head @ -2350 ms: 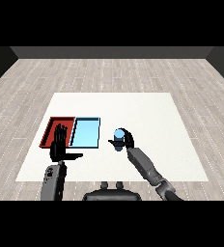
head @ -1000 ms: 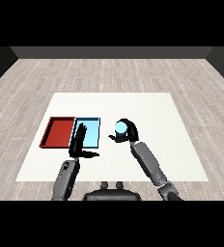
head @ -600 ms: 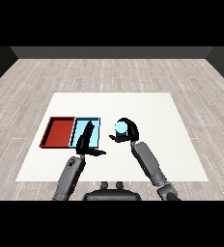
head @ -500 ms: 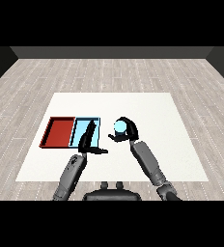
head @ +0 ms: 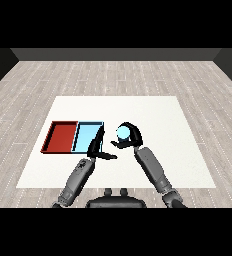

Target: Pick the blue can and put it in the blue box

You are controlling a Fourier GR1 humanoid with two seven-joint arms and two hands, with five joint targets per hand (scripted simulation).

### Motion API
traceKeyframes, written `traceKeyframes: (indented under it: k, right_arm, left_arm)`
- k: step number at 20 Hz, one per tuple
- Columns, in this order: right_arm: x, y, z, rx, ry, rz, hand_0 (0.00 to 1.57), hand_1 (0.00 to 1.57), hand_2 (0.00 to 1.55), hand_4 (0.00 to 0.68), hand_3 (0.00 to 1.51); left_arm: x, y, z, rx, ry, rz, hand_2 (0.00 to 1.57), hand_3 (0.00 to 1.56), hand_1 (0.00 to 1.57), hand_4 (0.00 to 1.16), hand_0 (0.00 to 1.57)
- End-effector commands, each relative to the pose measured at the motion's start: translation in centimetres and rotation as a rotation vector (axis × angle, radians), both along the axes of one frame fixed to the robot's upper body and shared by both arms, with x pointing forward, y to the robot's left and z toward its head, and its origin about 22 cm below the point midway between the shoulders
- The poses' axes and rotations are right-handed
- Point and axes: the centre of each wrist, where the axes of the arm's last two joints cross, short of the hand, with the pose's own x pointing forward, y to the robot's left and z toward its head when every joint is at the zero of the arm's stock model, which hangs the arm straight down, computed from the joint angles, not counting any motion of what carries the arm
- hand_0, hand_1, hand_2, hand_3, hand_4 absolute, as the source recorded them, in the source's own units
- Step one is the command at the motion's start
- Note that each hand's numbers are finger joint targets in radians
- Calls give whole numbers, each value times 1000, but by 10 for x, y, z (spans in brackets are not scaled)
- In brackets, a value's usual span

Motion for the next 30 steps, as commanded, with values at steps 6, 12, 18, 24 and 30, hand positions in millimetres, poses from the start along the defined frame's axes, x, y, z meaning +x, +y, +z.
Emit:
traceKeyframes:
  k: [6,12,18,24,30]
  right_arm:
    - [24,24,8,4,-36,25,1399,1399,1443,679,1405]
    - [-12,12,9,18,-32,41,1397,1397,1450,677,1411]
    - [1,23,21,-9,-42,76,1394,1394,1426,651,1391]
    - [-14,33,8,-5,-20,91,1432,1432,1433,620,1389]
    - [-21,58,23,-52,-66,110,1391,1391,1437,620,1387]
  left_arm:
    - [17,-34,-2,34,58,-13,0,0,0,0,0]
    - [-8,-30,-39,29,60,-44,0,0,0,0,0]
    - [20,-44,-10,20,59,-50,0,0,0,0,0]
    - [17,-45,4,19,48,-38,0,0,0,0,0]
    - [16,-44,2,6,-3,-81,0,0,0,0,0]
